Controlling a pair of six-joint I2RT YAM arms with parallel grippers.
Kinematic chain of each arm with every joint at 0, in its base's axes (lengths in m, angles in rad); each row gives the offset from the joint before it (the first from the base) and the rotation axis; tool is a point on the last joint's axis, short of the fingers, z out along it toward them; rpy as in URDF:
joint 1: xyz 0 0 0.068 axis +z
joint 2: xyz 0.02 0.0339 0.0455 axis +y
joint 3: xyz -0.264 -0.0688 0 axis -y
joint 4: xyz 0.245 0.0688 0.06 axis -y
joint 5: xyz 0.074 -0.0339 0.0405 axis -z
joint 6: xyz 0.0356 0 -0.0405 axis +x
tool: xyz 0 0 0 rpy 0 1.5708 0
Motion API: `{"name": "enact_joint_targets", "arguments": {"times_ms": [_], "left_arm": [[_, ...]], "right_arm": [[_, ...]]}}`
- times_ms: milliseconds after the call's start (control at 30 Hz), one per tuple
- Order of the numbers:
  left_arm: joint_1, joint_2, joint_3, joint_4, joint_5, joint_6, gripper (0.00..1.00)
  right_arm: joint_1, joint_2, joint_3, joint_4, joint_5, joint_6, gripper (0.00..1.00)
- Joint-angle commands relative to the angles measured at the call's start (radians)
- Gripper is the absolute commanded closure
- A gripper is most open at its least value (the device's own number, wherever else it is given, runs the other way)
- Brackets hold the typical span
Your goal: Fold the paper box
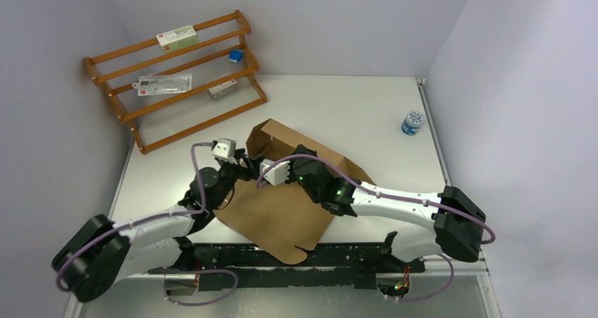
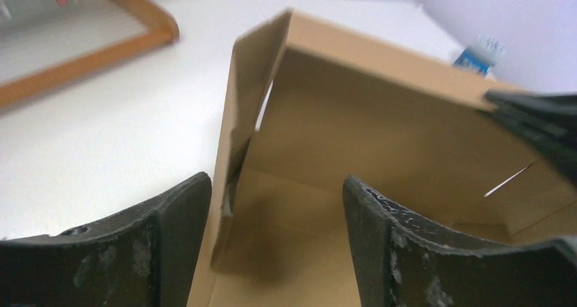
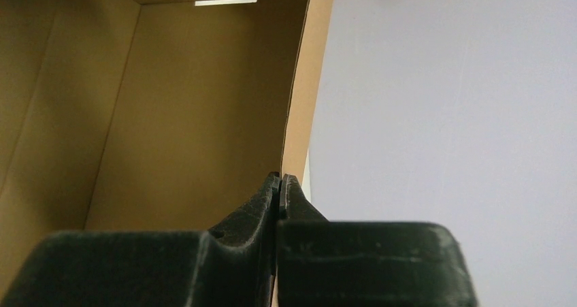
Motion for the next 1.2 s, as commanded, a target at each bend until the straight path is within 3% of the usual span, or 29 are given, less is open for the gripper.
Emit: {"name": "enact_joint_targets", "arguments": {"times_ms": [0, 133, 267, 500, 700, 867, 1167], "left_arm": [[0.022, -0.155, -0.006, -0.05, -0.002, 0.084, 0.23], [0.093, -0.223, 0.027, -0.108, 0.016, 0.119, 0.21], [0.292, -0.205, 0.024, -0.066, 0.158, 0.029, 0.23], [0.528, -0.015, 0.077, 0.076, 0.444, -0.061, 0.25], [0.558, 0.223, 0.145, 0.156, 0.672, -0.038, 0.25], [0.558, 0.344, 0.2, 0.125, 0.769, -0.004, 0.25], [0.528, 0.453, 0.206, 0.229, 0.903, -0.014, 0.32]], "right_arm": [[0.008, 0.025, -0.008, -0.065, -0.019, -0.002, 1.0], [0.011, 0.028, -0.012, -0.066, -0.017, 0.003, 1.0], [0.008, 0.029, -0.013, -0.073, -0.017, 0.005, 1.0], [0.012, 0.023, -0.001, -0.087, -0.02, 0.0, 1.0], [0.019, 0.036, 0.005, -0.103, 0.002, -0.012, 1.0], [0.024, 0.039, 0.018, -0.118, 0.003, -0.003, 1.0], [0.036, 0.051, 0.046, -0.18, 0.015, -0.011, 1.0]]}}
